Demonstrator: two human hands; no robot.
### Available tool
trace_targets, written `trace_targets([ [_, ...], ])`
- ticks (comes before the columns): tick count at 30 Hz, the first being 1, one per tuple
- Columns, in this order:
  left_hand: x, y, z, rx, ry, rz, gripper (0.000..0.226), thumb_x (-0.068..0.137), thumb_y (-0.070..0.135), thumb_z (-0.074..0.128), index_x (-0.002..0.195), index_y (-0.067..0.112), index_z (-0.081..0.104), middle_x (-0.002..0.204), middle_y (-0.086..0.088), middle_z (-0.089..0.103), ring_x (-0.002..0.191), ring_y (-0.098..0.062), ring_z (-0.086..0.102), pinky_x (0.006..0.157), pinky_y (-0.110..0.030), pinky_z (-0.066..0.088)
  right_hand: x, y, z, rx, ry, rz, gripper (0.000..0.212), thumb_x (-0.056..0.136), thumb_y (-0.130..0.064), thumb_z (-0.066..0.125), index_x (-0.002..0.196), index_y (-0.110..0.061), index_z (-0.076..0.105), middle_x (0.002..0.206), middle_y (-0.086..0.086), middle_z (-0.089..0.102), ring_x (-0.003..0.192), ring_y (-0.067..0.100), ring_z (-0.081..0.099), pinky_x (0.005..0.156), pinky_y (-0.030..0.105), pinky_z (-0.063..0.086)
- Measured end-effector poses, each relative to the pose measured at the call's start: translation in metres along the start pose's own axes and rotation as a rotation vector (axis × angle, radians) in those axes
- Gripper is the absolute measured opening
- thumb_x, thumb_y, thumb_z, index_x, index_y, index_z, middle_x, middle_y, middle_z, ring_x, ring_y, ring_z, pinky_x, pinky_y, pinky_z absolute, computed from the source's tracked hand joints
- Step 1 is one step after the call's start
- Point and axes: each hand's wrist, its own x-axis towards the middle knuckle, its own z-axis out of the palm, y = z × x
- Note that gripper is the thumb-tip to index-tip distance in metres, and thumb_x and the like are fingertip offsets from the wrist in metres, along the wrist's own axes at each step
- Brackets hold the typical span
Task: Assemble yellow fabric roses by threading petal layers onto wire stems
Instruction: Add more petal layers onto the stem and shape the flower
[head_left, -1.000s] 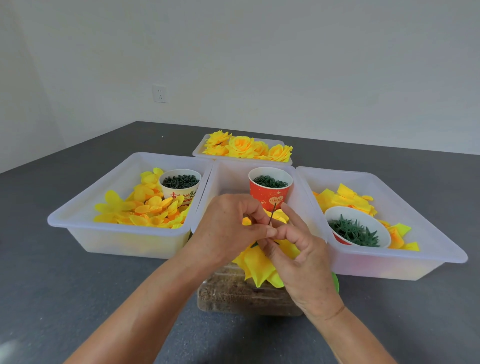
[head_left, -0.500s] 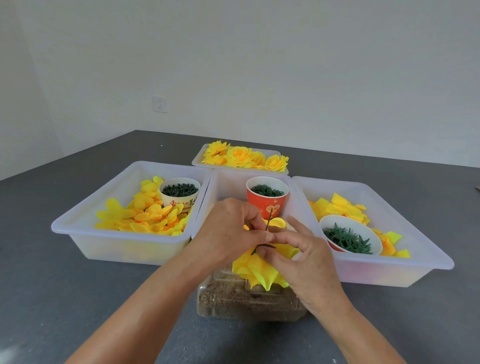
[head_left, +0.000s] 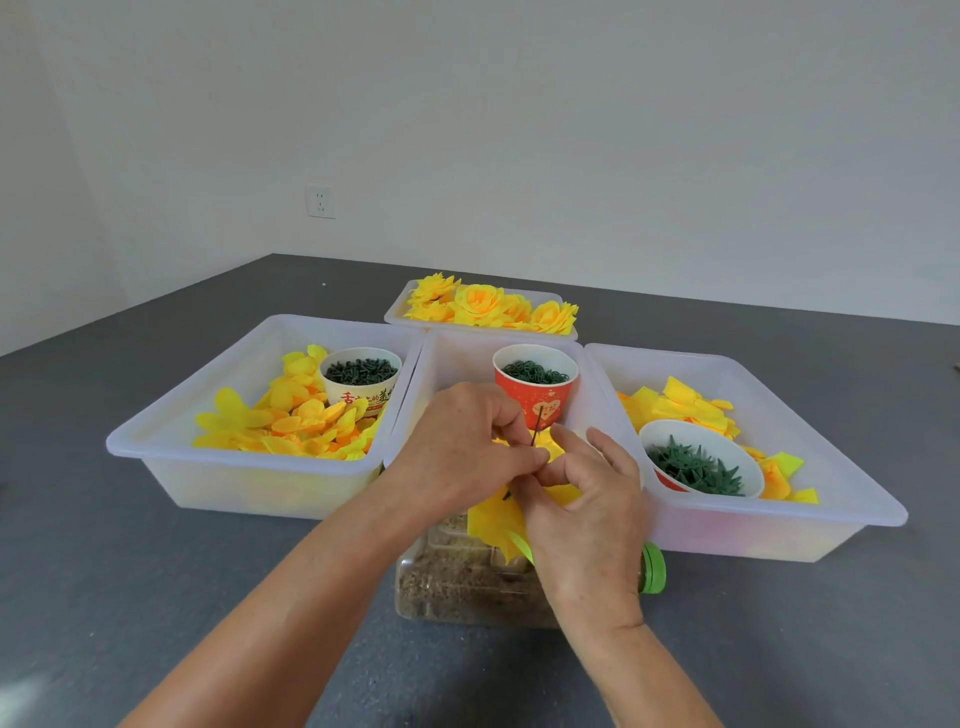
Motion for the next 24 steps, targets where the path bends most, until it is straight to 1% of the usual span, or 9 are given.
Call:
trace_targets([
  [3,-0.001,0.0,0.0,0.002,-0.008,-0.002,0.027,0.074,0.019,0.077,0.056,0.023,0.057,0.068,0.014,0.054,0.063,0.002,0.047,0.058,-0.006,0.035,0.001,0.003,0.0,0.098,-0.036,-0.014,0.023,0.075,-0.02,0.076,0.056,-0.017,0.062,0.109,-0.024,0.057,0.127,0.0,0.039,0.104,0.03,0.032],
  [7,0.0,-0.002,0.0,0.018,-0.008,0.003,0.027,0.074,0.021,0.076,0.056,0.022,0.057,0.067,0.015,0.054,0.064,0.005,0.048,0.06,-0.003,0.034,0.009,0.008,-0.005,0.257,-0.189,-0.014,0.032,0.073,-0.012,0.077,0.051,-0.028,0.059,0.122,-0.001,0.063,0.114,-0.028,0.035,0.09,-0.004,0.025],
  [9,0.001,-0.004,0.001,0.02,-0.008,0.012,0.026,0.075,0.021,0.076,0.057,0.022,0.058,0.067,0.015,0.054,0.066,0.005,0.048,0.061,-0.003,0.034,0.014,0.012,-0.007,0.308,-0.25,-0.023,0.03,0.071,-0.01,0.078,0.051,-0.026,0.062,0.121,-0.001,0.064,0.116,-0.026,0.037,0.098,0.004,0.029],
  [12,0.0,-0.004,0.002,0.013,-0.006,0.023,0.026,0.074,0.019,0.076,0.057,0.022,0.057,0.067,0.016,0.054,0.066,0.005,0.049,0.062,-0.003,0.034,0.018,0.018,-0.008,0.356,-0.307,-0.028,0.024,0.071,-0.008,0.078,0.058,-0.023,0.065,0.102,-0.037,0.061,0.133,0.003,0.038,0.112,0.041,0.029],
  [14,0.001,-0.004,0.002,0.02,-0.005,0.035,0.027,0.075,0.017,0.076,0.056,0.022,0.056,0.068,0.014,0.055,0.069,0.001,0.051,0.064,-0.006,0.035,0.019,0.018,-0.008,0.362,-0.312,-0.053,0.022,0.071,-0.006,0.077,0.063,-0.021,0.064,0.092,-0.051,0.053,0.135,0.009,0.037,0.112,0.046,0.029],
  [17,0.0,-0.002,0.002,0.026,-0.016,0.046,0.031,0.076,0.016,0.075,0.054,0.023,0.054,0.071,0.012,0.057,0.076,-0.005,0.055,0.072,-0.016,0.04,0.017,0.019,-0.008,0.362,-0.3,-0.072,0.02,0.072,-0.007,0.077,0.066,-0.022,0.064,0.089,-0.055,0.05,0.135,0.007,0.037,0.112,0.043,0.029],
  [20,-0.002,-0.002,0.0,0.039,-0.028,0.045,0.025,0.077,0.018,0.075,0.057,0.019,0.059,0.069,0.012,0.058,0.072,-0.003,0.054,0.071,-0.017,0.042,0.016,0.019,-0.009,0.349,-0.291,-0.002,0.016,0.07,-0.012,0.078,0.065,-0.022,0.067,0.09,-0.044,0.059,0.131,0.001,0.041,0.109,0.027,0.028],
  [22,-0.001,-0.001,-0.003,0.039,-0.041,0.046,0.02,0.078,0.021,0.074,0.061,0.016,0.064,0.066,0.009,0.06,0.063,0.0,0.051,0.062,-0.011,0.038,0.017,0.015,-0.012,0.304,-0.28,0.046,0.012,0.067,-0.022,0.079,0.061,-0.028,0.07,0.103,-0.025,0.065,0.121,-0.02,0.037,0.097,0.002,0.024],
  [24,0.0,-0.001,-0.006,0.02,-0.058,0.043,0.022,0.081,0.024,0.071,0.063,0.012,0.066,0.066,-0.002,0.064,0.055,-0.004,0.047,0.056,-0.014,0.036,0.018,0.011,-0.015,0.258,-0.269,0.092,0.012,0.066,-0.031,0.077,0.058,-0.037,0.071,0.11,-0.013,0.067,0.115,-0.028,0.033,0.085,-0.006,0.02],
])
